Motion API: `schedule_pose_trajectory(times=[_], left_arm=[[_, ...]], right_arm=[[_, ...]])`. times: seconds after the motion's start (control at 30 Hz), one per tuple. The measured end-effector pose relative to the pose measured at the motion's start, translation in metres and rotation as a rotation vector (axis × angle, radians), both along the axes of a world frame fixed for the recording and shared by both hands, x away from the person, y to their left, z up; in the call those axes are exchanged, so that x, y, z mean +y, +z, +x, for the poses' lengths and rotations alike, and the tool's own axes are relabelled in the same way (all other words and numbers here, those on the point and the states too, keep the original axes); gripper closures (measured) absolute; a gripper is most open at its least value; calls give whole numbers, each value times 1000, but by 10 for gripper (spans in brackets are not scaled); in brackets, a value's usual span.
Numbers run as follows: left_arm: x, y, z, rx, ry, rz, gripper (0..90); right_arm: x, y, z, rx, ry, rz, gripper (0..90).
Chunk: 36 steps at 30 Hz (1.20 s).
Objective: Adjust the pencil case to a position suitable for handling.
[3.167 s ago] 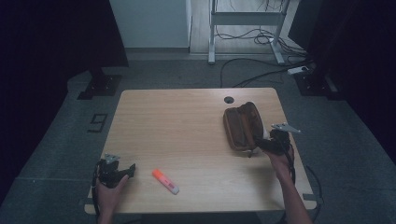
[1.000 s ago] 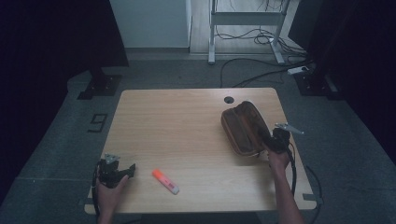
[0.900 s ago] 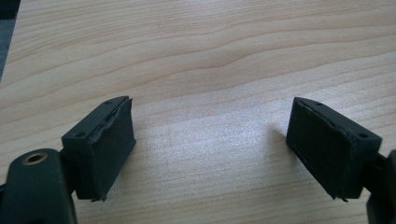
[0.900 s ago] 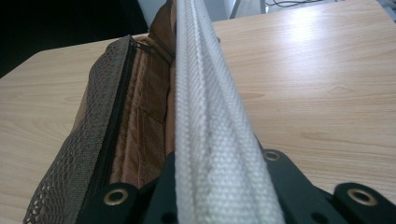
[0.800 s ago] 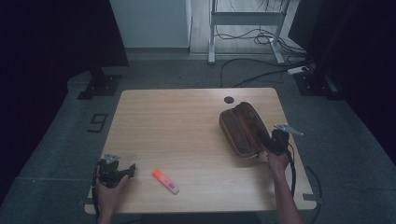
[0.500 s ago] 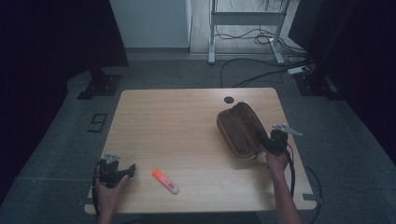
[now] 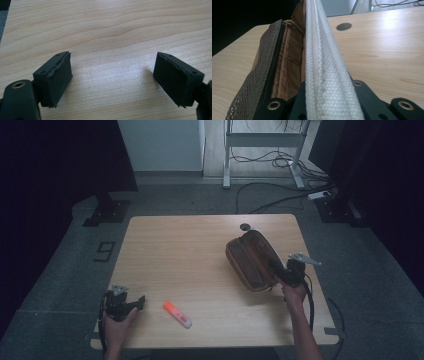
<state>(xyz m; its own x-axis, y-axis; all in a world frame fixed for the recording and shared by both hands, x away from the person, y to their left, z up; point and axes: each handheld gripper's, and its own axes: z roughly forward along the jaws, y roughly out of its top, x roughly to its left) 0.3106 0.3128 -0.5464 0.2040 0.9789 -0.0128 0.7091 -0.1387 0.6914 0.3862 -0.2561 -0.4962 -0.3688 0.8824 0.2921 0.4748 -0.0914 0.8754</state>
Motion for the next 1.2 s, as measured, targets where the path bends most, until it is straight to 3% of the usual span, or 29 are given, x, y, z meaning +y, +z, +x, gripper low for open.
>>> schedule_pose_trajectory(times=[0.47, 1.2], left_arm=[[0, 0, 0, 0, 0, 0, 150], [0, 0, 0, 0, 0, 0, 151]], right_arm=[[18, 4, -3, -9, 100, 4, 824], [48, 3, -7, -24, 255, -43, 823]])
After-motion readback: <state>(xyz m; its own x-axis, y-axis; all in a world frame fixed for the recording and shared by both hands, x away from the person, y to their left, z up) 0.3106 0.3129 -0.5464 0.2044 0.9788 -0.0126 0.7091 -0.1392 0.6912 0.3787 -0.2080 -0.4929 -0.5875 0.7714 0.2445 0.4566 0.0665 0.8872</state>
